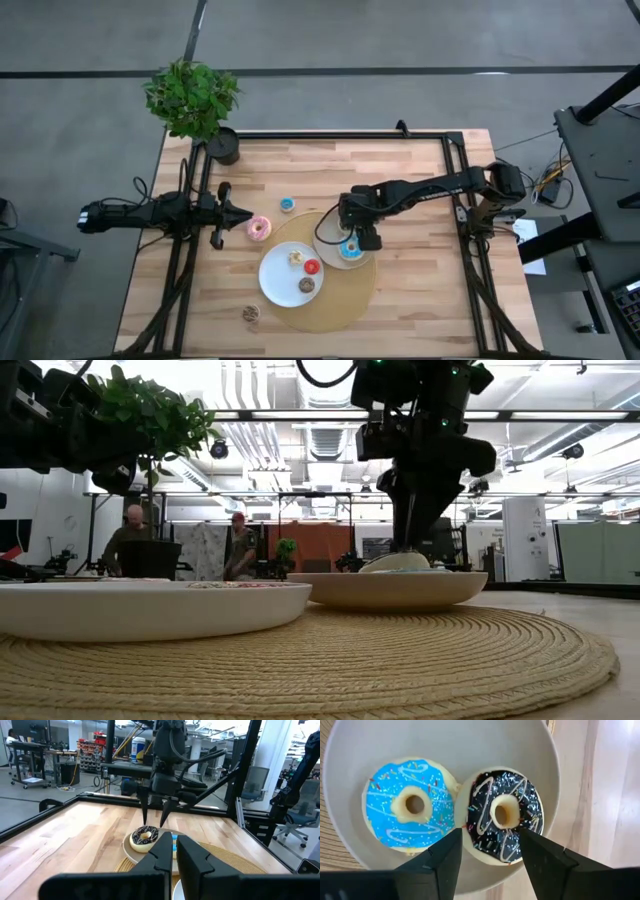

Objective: Pick & Place donuts
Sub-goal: Put the large pink donut on the gray plate

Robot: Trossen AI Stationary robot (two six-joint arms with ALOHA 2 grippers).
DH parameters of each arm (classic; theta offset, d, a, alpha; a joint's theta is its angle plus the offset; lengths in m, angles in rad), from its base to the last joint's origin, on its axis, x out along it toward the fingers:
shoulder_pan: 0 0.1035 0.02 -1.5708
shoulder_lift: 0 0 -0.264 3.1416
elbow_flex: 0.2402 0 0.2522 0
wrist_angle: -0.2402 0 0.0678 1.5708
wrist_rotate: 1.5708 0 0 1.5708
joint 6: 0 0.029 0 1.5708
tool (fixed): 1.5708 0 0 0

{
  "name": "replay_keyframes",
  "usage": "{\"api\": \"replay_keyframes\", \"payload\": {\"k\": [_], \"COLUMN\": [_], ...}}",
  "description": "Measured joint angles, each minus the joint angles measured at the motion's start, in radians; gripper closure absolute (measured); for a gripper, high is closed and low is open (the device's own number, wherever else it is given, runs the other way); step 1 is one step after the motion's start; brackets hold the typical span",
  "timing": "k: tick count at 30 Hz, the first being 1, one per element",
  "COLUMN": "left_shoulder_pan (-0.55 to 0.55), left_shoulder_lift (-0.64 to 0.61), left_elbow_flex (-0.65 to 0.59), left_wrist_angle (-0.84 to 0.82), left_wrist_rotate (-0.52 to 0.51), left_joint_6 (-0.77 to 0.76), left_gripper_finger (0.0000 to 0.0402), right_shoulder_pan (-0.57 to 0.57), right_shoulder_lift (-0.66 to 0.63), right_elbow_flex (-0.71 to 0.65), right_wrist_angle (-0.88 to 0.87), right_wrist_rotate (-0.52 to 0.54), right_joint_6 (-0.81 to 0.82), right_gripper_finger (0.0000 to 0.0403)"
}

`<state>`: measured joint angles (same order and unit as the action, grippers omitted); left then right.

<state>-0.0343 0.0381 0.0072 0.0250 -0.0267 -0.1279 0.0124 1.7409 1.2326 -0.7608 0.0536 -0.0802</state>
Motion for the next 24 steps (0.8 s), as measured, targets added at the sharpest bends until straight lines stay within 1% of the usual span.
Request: {"api": "replay_keyframes", "payload": {"k": [5, 14, 24], "left_shoulder_pan": [0.0, 0.0, 0.0], "left_shoulder_lift": [0.0, 0.0, 0.0], "left_elbow_flex": [0.0, 0.0, 0.0], "left_wrist_angle": [0.0, 0.0, 0.0], "left_wrist_rotate": [0.0, 0.0, 0.0], "left_joint_6": [0.0, 0.0, 0.0], "left_gripper_finger": [0.0402, 0.0402, 0.0402], "right_shoulder_pan": [0.0, -0.003, -0.029], "right_shoulder_lift": [0.0, 0.009, 0.076], "right_elbow_flex": [0.028, 0.151, 0.28], "right_wrist_angle": [0.0, 0.044, 0.042], "right_wrist_rotate": [0.0, 0.0, -0.007], "right_joint_6": [-0.001, -0.049, -0.085], "right_gripper_finger": [0.0213, 0.0213, 0.0213]}}
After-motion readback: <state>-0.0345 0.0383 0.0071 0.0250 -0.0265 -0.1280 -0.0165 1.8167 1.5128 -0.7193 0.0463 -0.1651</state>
